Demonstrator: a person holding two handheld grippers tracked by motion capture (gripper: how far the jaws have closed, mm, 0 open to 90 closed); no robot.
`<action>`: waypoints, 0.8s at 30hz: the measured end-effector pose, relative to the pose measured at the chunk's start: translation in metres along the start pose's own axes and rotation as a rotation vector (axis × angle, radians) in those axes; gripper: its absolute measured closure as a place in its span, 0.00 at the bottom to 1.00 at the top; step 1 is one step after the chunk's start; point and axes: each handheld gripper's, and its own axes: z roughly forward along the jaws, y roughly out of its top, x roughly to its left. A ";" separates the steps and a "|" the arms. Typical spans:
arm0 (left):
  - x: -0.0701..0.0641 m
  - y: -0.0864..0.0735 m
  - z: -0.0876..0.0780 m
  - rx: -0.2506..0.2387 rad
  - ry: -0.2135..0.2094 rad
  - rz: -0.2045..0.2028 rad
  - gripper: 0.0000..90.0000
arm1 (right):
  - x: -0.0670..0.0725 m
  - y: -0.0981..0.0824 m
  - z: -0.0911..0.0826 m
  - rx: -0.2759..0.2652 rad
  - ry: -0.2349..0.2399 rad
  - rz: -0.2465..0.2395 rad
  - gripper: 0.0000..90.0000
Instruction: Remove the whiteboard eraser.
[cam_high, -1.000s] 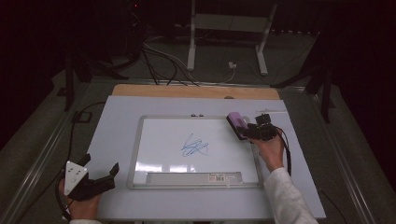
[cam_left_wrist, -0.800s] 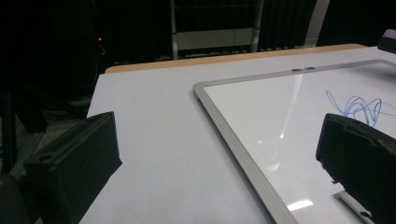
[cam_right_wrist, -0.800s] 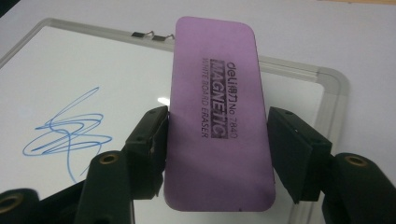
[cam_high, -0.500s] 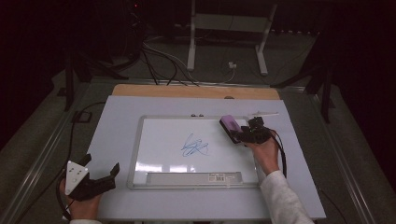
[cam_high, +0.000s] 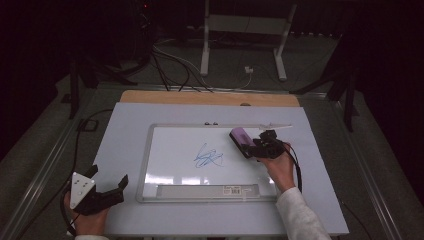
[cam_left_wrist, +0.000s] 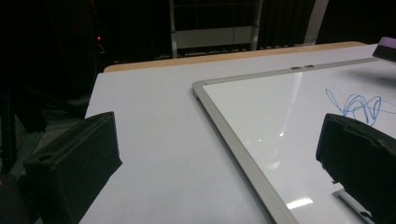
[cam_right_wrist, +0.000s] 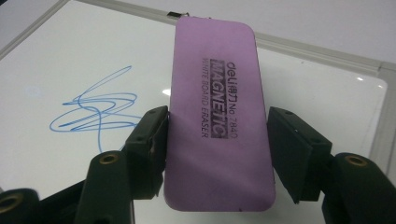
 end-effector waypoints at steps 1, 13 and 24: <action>0.000 0.000 0.000 0.000 0.000 -0.001 0.00 | 0.001 -0.001 0.001 0.001 0.003 -0.001 0.45; 0.001 0.000 0.000 0.000 -0.005 -0.003 0.00 | 0.018 -0.008 0.006 0.015 0.003 -0.054 0.45; 0.000 -0.001 0.001 0.006 -0.010 -0.002 0.00 | 0.035 -0.014 0.015 0.041 -0.008 -0.111 0.45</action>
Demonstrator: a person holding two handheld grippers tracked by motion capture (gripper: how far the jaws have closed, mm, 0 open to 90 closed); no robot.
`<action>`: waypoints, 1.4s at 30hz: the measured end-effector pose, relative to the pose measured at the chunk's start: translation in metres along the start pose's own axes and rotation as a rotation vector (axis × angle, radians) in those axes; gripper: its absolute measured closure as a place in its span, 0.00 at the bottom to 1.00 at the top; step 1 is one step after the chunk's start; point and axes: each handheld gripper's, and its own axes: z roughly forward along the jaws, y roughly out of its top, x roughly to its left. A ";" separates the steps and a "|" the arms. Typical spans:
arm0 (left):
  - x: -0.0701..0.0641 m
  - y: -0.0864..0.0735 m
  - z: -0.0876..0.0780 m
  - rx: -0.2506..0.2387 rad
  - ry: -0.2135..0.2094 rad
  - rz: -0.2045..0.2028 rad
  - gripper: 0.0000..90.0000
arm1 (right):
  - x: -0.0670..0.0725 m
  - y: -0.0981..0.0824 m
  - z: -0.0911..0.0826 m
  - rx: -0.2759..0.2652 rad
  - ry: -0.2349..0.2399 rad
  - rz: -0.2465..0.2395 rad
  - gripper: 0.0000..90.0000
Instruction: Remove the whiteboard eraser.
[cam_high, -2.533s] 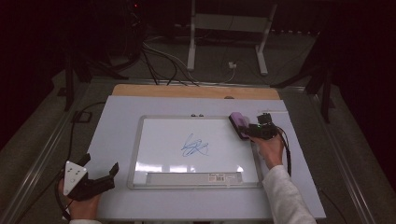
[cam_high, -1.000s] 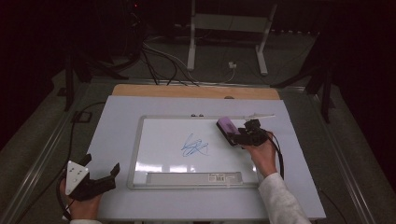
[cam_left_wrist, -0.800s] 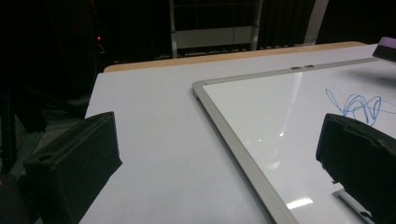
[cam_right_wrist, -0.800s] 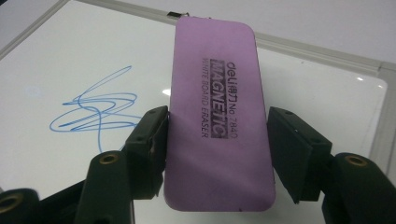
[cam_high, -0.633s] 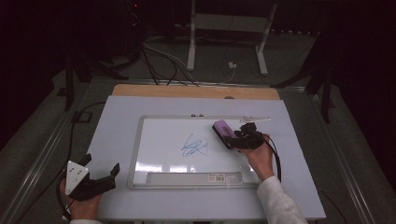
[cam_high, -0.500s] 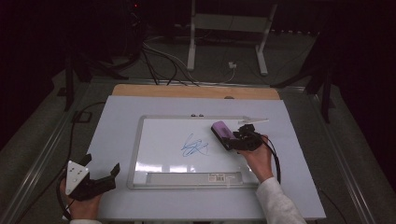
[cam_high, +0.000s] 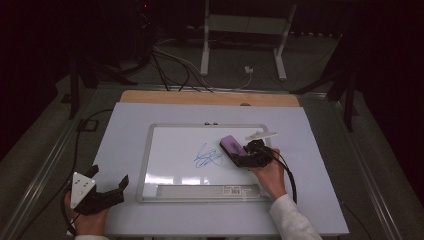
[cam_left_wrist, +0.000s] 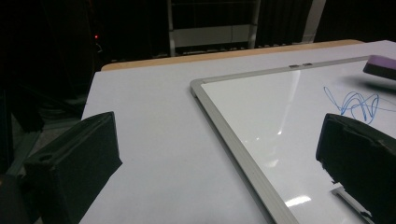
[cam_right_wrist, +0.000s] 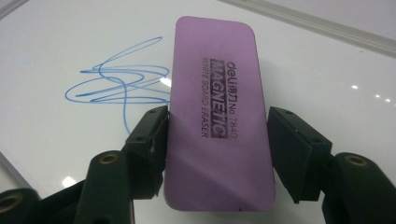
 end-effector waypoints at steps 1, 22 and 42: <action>0.000 0.000 0.000 0.000 0.000 0.000 0.00 | 0.002 0.000 0.001 0.001 0.000 -0.004 0.45; 0.001 -0.001 -0.002 0.002 0.000 0.006 0.00 | 0.027 -0.001 0.017 0.014 -0.056 -0.083 0.45; 0.001 -0.002 0.000 0.011 -0.006 -0.004 0.00 | 0.017 0.003 0.028 0.017 0.028 0.010 0.33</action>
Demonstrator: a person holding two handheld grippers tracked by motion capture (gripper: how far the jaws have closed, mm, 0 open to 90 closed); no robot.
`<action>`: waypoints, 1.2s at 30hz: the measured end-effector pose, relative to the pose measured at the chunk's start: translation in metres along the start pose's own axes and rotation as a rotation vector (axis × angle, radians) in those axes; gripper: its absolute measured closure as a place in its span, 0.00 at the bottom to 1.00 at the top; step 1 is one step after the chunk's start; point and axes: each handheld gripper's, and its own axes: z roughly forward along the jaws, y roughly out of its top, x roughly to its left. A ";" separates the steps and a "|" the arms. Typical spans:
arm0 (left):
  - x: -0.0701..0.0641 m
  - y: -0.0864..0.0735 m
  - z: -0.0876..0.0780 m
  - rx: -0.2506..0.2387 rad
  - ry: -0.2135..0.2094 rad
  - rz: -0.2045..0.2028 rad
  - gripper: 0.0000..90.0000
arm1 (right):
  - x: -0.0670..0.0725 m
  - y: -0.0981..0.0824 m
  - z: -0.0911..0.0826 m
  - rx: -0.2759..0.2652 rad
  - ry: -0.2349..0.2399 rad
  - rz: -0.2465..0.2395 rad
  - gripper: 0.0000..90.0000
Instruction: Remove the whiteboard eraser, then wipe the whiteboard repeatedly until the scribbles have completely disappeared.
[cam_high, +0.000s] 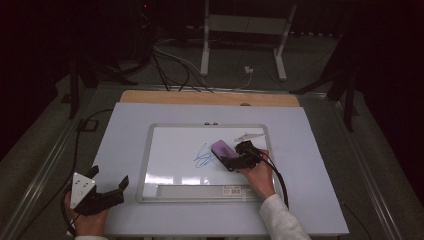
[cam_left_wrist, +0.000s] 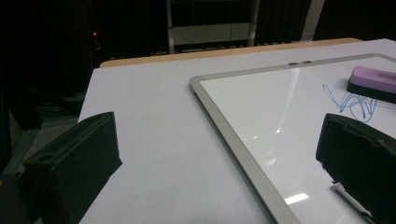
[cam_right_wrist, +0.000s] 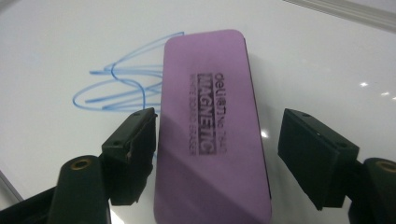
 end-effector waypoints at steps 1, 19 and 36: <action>0.000 0.000 0.000 -0.001 -0.001 0.000 0.00 | -0.002 0.001 0.001 -0.002 0.013 0.018 0.34; 0.000 0.000 0.000 0.000 -0.003 -0.001 0.00 | -0.002 0.007 0.012 0.005 0.030 0.046 0.44; 0.001 0.000 0.000 -0.003 -0.003 -0.011 0.00 | 0.007 0.006 0.012 0.011 -0.005 0.042 0.45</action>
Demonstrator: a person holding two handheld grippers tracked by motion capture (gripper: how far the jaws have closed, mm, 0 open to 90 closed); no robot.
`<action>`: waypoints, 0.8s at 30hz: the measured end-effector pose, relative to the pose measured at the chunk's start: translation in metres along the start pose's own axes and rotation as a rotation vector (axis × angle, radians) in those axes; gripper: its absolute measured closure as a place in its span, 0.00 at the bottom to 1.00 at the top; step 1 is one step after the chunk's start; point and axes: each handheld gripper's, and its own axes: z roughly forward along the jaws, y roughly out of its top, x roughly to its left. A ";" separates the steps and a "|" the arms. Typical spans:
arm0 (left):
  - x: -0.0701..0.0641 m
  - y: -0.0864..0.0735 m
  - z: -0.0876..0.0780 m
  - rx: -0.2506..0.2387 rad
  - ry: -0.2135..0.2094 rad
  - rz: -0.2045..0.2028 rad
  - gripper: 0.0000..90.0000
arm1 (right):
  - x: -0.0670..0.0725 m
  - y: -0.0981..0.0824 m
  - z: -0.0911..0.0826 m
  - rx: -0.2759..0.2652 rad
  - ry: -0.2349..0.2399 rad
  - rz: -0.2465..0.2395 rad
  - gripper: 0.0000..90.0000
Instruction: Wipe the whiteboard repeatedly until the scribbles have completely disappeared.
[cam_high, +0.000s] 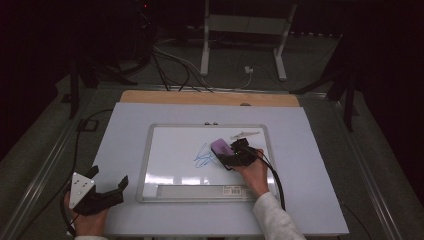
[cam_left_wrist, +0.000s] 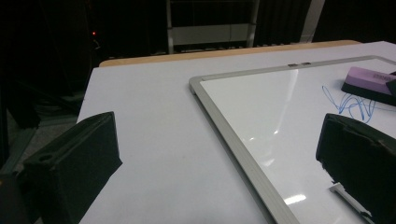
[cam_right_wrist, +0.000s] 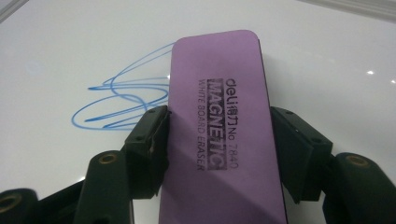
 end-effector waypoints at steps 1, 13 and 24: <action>0.000 0.000 0.000 0.001 0.000 0.000 0.00 | 0.002 -0.001 0.000 0.002 0.005 -0.005 0.45; 0.000 0.001 -0.001 -0.002 -0.002 0.000 0.00 | 0.015 -0.004 -0.004 0.017 -0.032 -0.044 0.46; 0.000 0.000 0.001 0.003 -0.003 0.001 0.00 | -0.005 -0.001 -0.007 0.003 -0.140 0.030 0.46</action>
